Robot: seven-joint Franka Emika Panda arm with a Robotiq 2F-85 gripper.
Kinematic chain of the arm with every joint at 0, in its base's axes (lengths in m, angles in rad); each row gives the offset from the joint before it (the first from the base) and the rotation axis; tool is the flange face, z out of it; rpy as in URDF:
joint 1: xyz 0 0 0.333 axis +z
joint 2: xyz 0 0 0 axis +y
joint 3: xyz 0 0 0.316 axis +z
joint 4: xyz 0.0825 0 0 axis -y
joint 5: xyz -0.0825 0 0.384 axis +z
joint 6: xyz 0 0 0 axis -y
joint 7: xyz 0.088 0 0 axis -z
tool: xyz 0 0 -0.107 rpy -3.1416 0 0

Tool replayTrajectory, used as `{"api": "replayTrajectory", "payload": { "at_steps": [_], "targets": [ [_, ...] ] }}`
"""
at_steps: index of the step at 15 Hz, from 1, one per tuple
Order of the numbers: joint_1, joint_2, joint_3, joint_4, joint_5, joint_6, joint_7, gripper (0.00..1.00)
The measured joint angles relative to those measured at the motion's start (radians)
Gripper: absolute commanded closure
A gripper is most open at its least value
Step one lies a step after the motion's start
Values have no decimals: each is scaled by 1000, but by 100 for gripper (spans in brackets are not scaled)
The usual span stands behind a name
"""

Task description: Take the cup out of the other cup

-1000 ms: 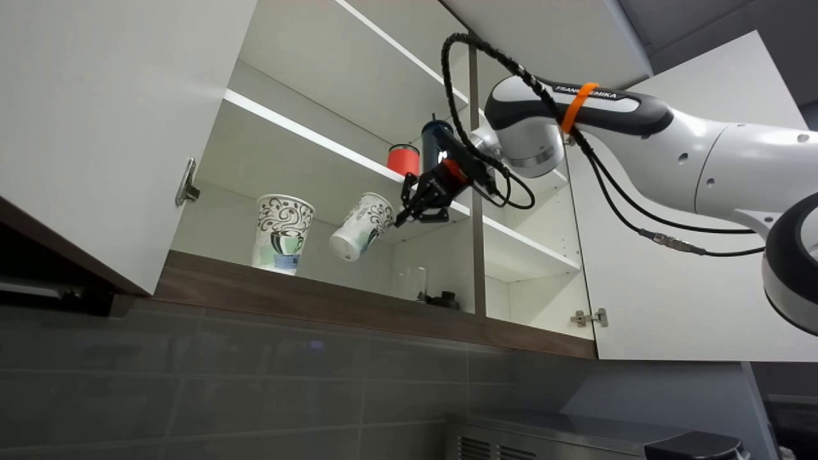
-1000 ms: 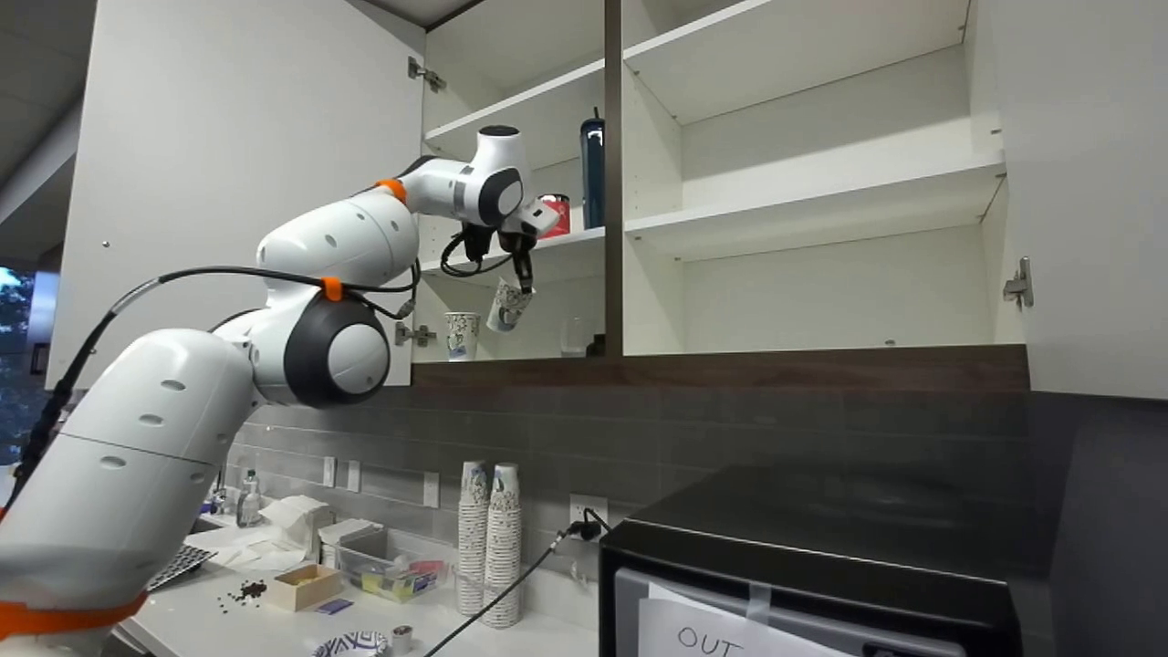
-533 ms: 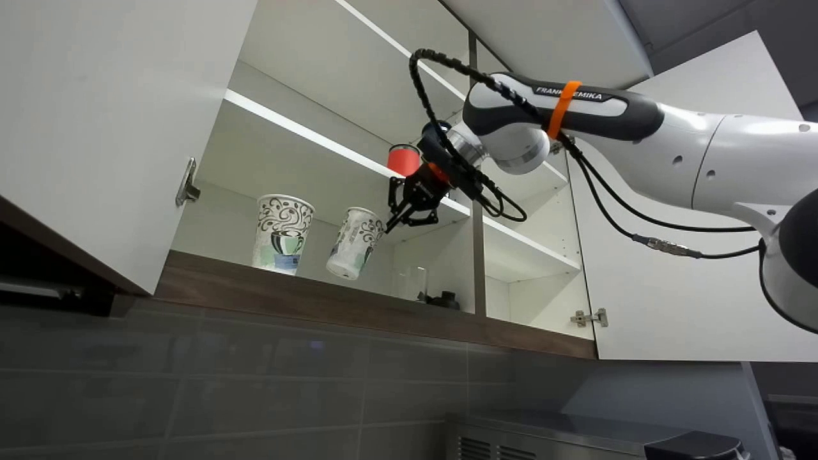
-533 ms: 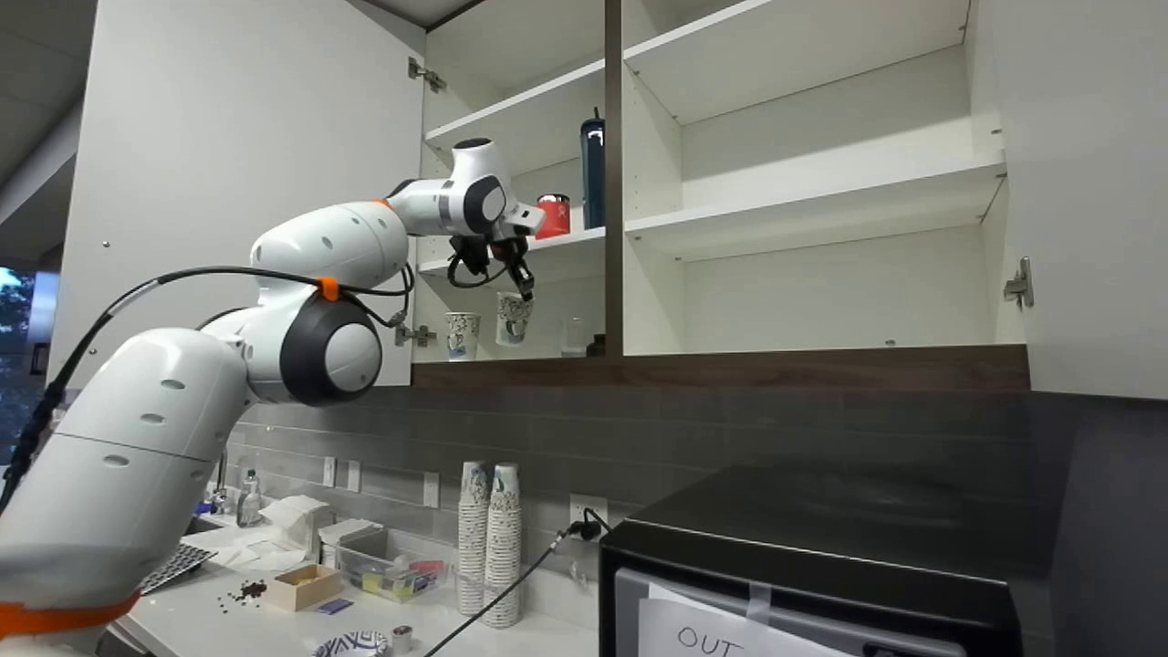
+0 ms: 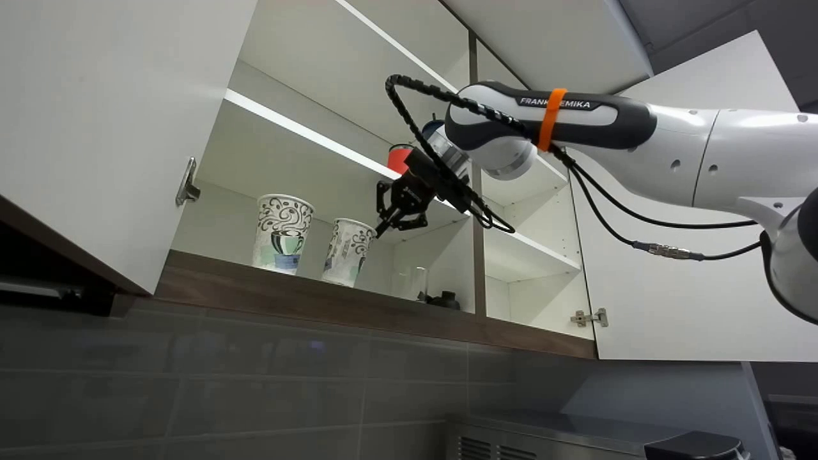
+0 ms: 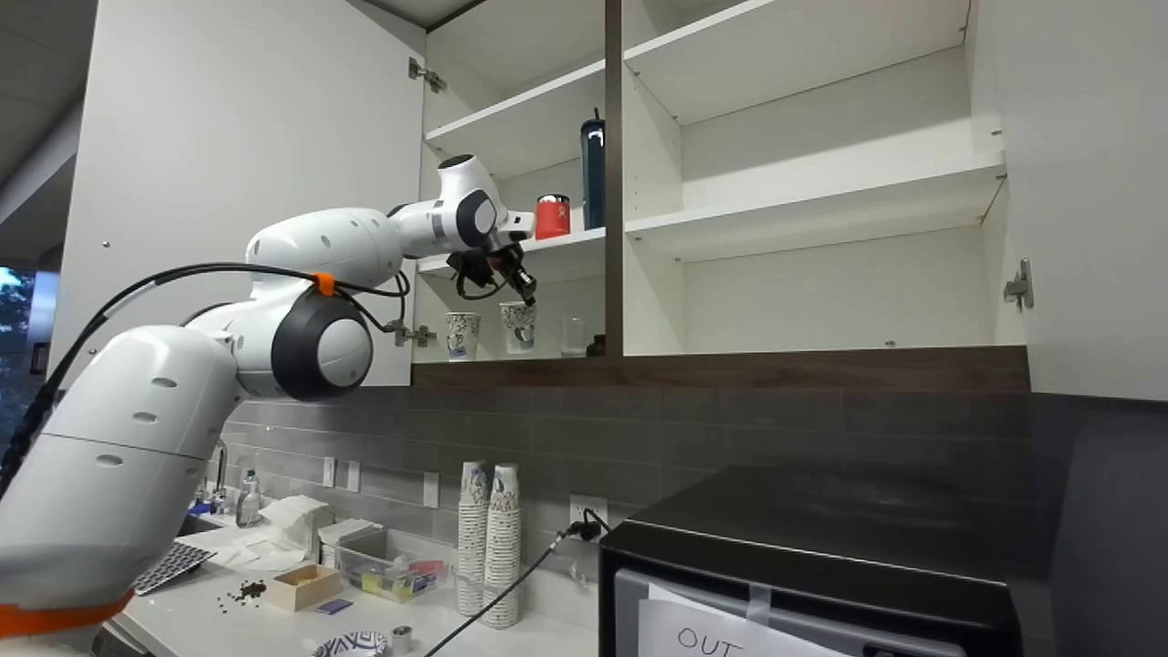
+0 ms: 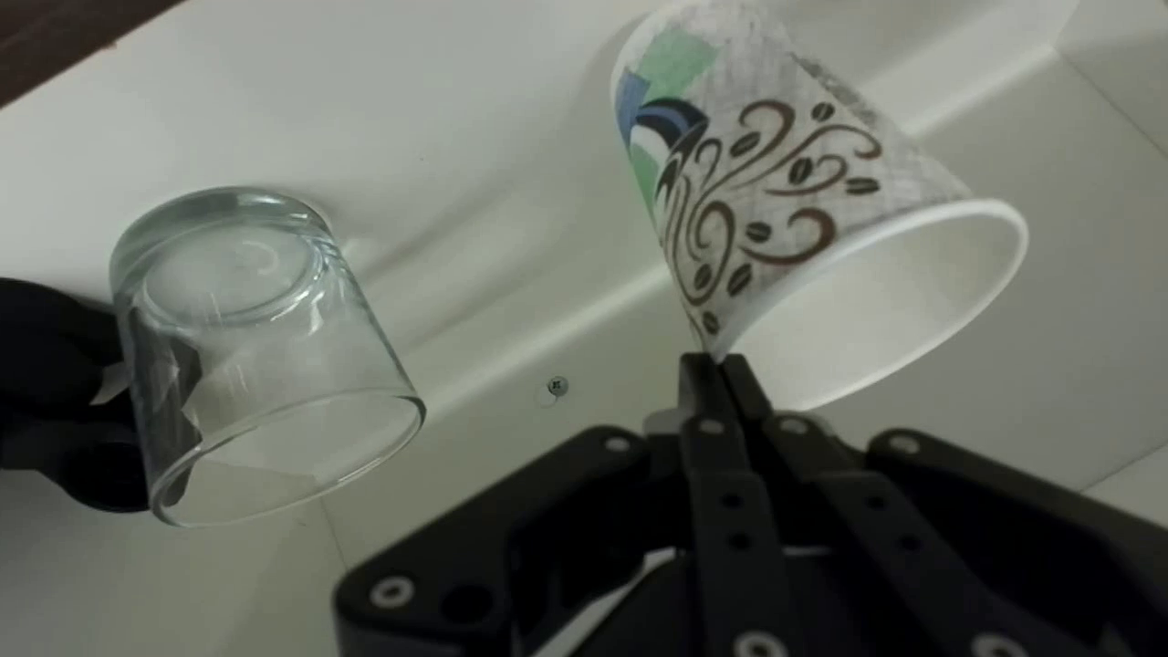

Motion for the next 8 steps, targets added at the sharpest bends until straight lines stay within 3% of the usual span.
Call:
{"api": "replayTrajectory", "payload": {
  "at_steps": [8],
  "targets": [
    [0,-69,2,-118,-15,8,-59,99]
  ]
}}
